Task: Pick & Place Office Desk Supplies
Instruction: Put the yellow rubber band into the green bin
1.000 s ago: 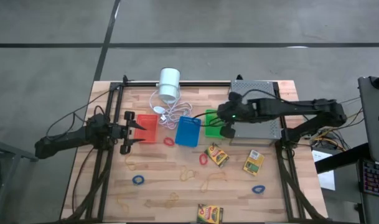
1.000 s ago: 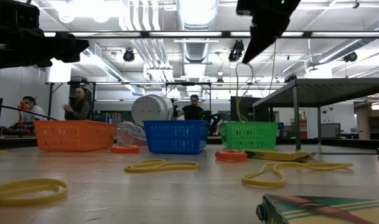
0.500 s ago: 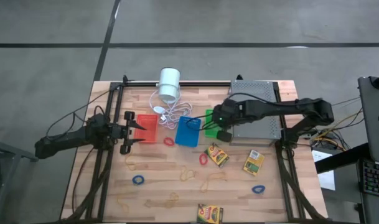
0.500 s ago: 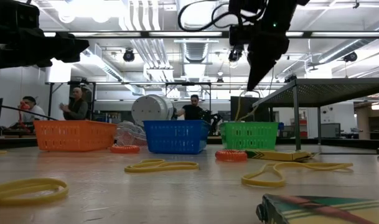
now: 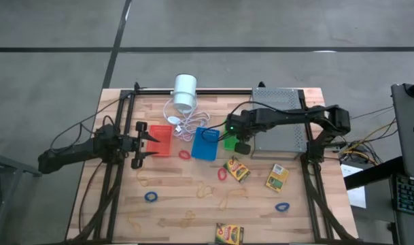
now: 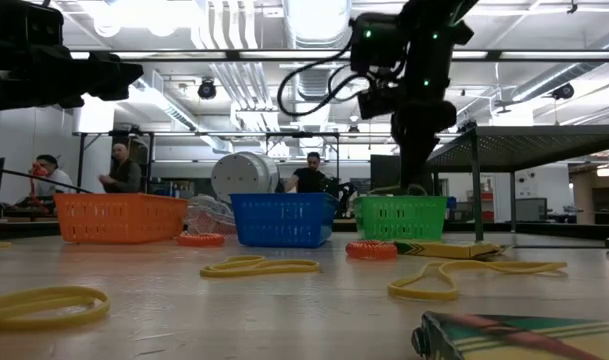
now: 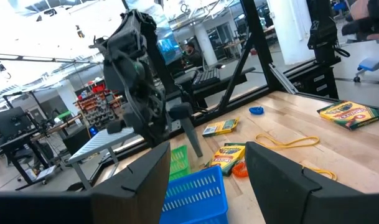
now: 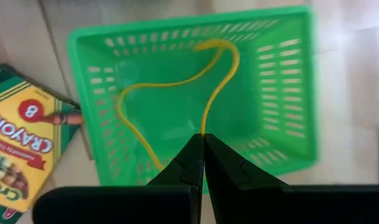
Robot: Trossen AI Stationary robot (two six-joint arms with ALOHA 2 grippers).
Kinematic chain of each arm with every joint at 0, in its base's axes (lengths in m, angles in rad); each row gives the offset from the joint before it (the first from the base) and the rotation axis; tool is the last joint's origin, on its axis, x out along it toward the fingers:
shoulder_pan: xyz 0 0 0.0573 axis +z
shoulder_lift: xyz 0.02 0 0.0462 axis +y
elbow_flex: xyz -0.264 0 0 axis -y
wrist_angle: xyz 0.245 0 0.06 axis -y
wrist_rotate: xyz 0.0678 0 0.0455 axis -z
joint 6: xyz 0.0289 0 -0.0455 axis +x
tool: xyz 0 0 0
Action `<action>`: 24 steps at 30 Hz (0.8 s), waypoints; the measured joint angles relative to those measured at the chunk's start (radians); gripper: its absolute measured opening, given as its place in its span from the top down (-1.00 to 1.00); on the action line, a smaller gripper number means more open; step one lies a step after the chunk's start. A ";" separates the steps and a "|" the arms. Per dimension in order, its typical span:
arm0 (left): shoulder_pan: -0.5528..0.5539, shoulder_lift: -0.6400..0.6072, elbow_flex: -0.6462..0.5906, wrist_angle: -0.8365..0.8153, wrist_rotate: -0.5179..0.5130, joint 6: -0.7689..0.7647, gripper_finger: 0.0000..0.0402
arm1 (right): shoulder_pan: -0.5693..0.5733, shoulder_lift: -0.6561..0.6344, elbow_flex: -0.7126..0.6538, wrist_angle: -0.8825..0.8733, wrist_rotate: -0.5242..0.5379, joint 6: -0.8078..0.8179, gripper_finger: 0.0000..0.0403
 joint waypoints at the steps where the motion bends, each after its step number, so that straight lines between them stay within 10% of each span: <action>1: 0.000 0.000 0.000 0.000 0.000 0.000 -0.04 | -0.002 0.011 0.000 0.003 -0.010 0.000 0.96; 24: 0.000 0.000 0.000 0.000 0.000 0.000 -0.04 | -0.010 0.031 0.003 0.035 -0.089 0.086 0.81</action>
